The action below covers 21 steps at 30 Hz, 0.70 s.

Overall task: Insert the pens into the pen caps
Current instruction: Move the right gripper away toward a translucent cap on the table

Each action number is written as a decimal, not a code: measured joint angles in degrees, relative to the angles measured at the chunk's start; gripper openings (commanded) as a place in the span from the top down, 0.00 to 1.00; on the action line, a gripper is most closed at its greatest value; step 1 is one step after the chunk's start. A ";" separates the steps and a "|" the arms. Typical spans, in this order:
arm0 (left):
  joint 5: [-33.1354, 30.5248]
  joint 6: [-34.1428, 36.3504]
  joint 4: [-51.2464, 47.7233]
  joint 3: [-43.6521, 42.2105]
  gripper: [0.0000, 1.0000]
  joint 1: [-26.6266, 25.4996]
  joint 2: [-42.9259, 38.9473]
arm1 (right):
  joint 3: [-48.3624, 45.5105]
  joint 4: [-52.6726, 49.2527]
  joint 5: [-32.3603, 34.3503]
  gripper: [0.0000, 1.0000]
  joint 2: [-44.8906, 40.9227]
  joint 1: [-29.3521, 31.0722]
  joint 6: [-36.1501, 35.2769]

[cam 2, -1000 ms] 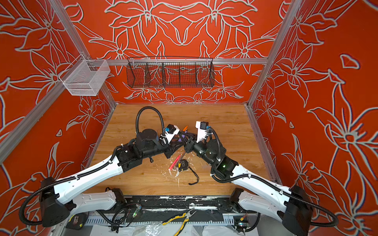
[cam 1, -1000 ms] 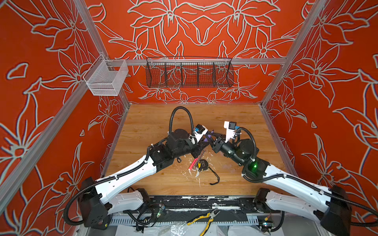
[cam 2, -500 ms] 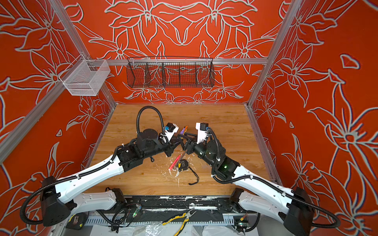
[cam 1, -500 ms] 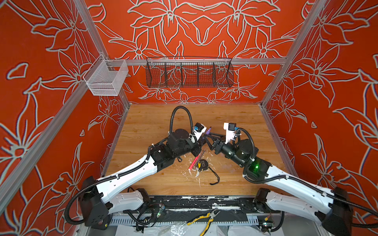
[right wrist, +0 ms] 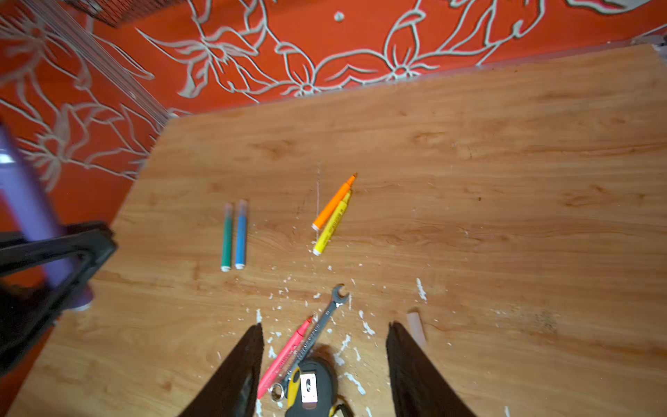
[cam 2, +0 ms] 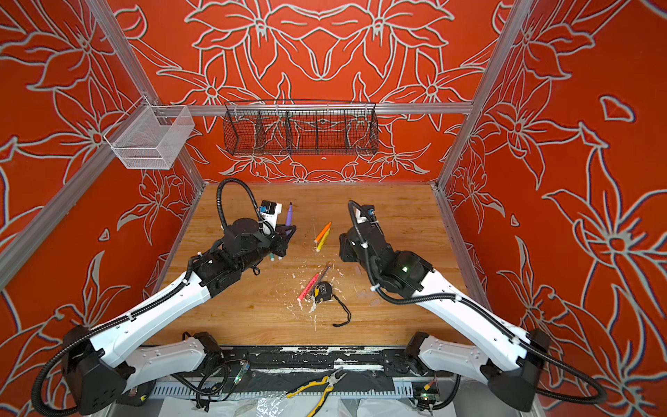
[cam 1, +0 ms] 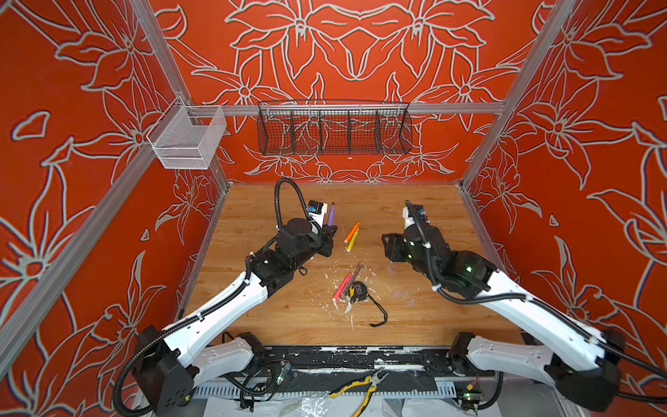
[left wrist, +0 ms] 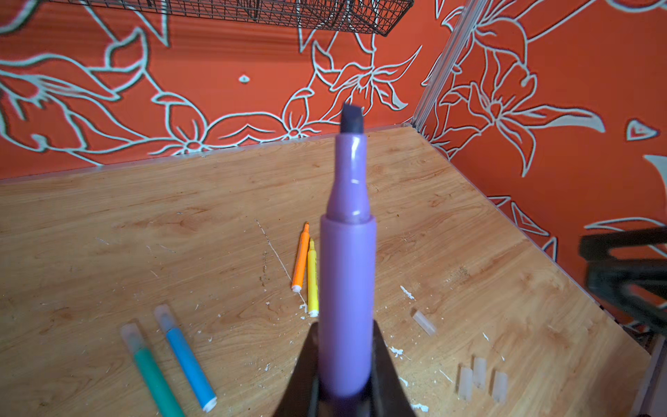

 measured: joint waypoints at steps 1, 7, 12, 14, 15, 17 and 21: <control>0.13 -0.13 0.00 0.00 1.00 0.00 -0.17 | 1.57 -1.70 0.28 0.46 2.91 -0.55 -0.61; 0.98 -0.20 -0.87 0.37 1.00 0.00 -0.81 | 2.91 -6.47 0.28 0.56 20.11 -7.78 -4.15; 3.06 -0.15 -0.85 0.87 1.00 0.00 0.28 | -2.73 -3.78 -4.72 0.51 24.57 -12.96 -7.78; 3.80 -0.15 -0.87 1.81 1.00 0.00 1.97 | -3.52 -3.13 -7.26 0.52 24.94 -13.79 -8.44; 4.09 -0.13 -0.90 2.34 1.00 0.00 2.93 | -3.52 -2.56 -8.31 0.53 25.46 -13.99 -8.66; 4.66 -0.15 -0.94 3.17 1.00 0.00 4.55 | -3.48 -1.53 -10.16 0.54 26.86 -13.99 -8.83; 5.18 -0.07 -1.75 4.20 1.00 0.00 5.81 | -3.41 -1.07 -12.39 0.54 31.19 -14.03 -8.83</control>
